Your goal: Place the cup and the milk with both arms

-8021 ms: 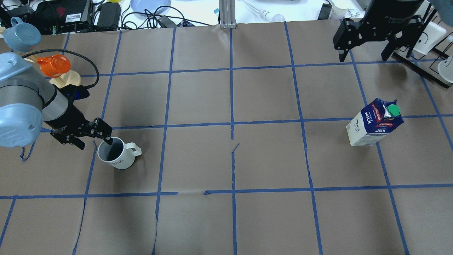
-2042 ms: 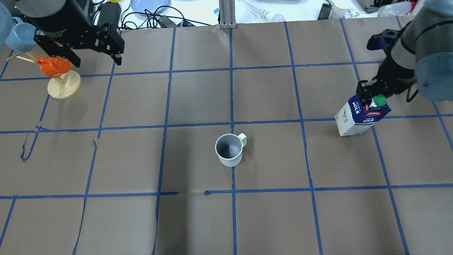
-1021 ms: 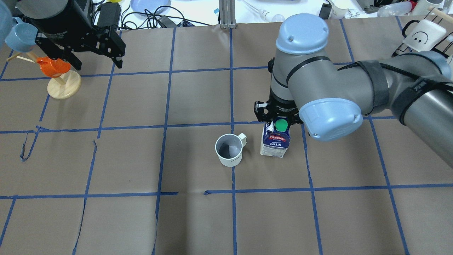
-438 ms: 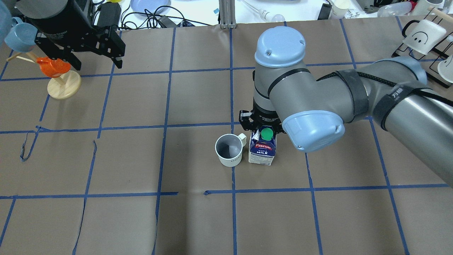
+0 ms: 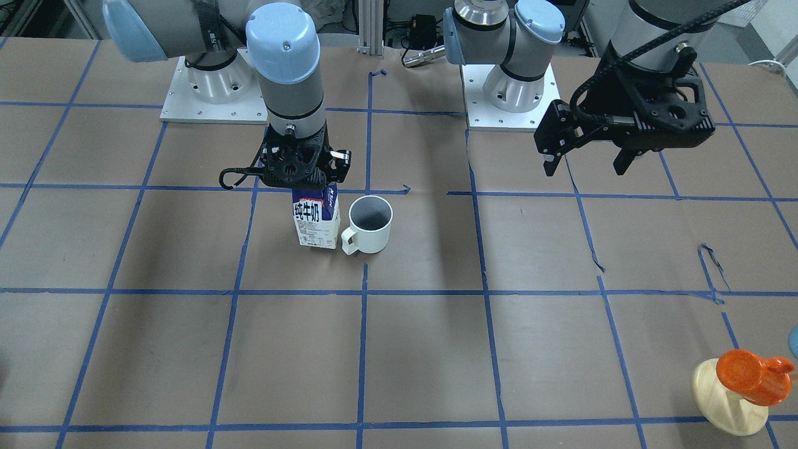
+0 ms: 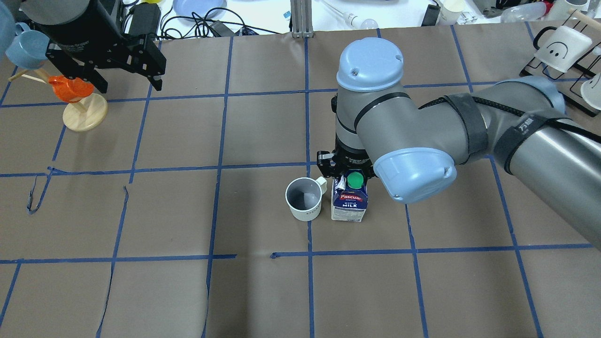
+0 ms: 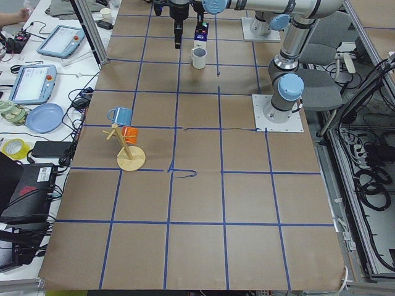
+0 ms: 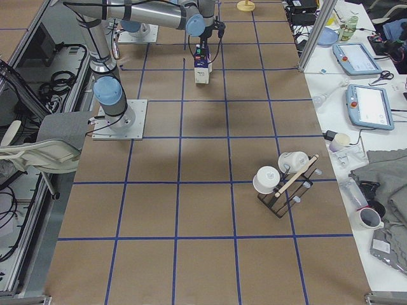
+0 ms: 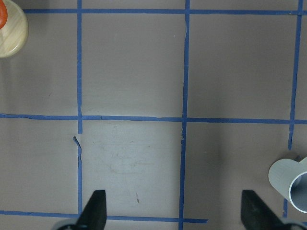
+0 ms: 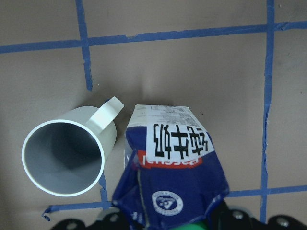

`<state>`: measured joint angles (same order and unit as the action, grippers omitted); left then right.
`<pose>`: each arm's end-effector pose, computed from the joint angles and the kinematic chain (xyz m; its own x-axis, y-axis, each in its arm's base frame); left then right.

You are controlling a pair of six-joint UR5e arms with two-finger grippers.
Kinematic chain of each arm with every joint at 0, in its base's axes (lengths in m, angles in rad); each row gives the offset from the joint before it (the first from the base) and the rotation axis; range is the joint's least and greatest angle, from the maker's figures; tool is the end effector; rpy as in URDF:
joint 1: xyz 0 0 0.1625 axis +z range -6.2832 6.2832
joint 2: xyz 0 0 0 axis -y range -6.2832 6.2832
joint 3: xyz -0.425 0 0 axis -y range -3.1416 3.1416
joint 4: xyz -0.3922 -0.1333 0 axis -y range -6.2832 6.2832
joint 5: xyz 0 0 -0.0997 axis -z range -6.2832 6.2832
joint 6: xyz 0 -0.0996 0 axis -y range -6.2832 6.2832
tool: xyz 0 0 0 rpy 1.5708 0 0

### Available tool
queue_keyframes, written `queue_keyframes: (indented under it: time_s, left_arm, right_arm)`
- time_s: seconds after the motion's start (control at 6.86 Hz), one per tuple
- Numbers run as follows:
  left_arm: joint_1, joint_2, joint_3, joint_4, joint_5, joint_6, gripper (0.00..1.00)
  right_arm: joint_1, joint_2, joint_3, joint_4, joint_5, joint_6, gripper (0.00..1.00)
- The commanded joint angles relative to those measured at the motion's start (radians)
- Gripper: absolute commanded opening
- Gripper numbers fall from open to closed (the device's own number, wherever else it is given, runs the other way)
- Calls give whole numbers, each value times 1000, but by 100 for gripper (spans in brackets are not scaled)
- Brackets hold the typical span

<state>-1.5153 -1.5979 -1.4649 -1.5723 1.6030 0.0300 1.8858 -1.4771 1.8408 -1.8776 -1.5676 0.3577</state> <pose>-0.1016 -0.5160 0.5267 -0.9990 -0.0280 -0.0344 -0.0253 0.9968 -0.0762 0.2820 -0.4342 0.3410 -0.9990 0.0423 0.0169 0.0432 0.9976 0.0544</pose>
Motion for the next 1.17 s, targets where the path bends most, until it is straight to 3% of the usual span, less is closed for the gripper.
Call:
queue_keyframes:
  time_s: [0.0, 0.15, 0.29, 0.73, 1.02]
  left_arm:
    - [0, -1, 0, 0, -2, 1, 100]
    - [0, -2, -2, 0, -3, 1, 100]
    - [0, -1, -2, 0, -3, 1, 100]
    - [0, -4, 0, 0, -6, 1, 100]
    - [0, -4, 0, 0, 2, 2, 100]
  right_arm:
    - [3, 1, 2, 2, -5, -32, 56]
    - [3, 1, 3, 0, -6, -46, 68]
    - [3, 1, 2, -2, -11, -93, 100]
    - [-13, -23, -72, 24, -17, -103, 100]
    - [-19, -28, -286, 261, -16, -112, 100]
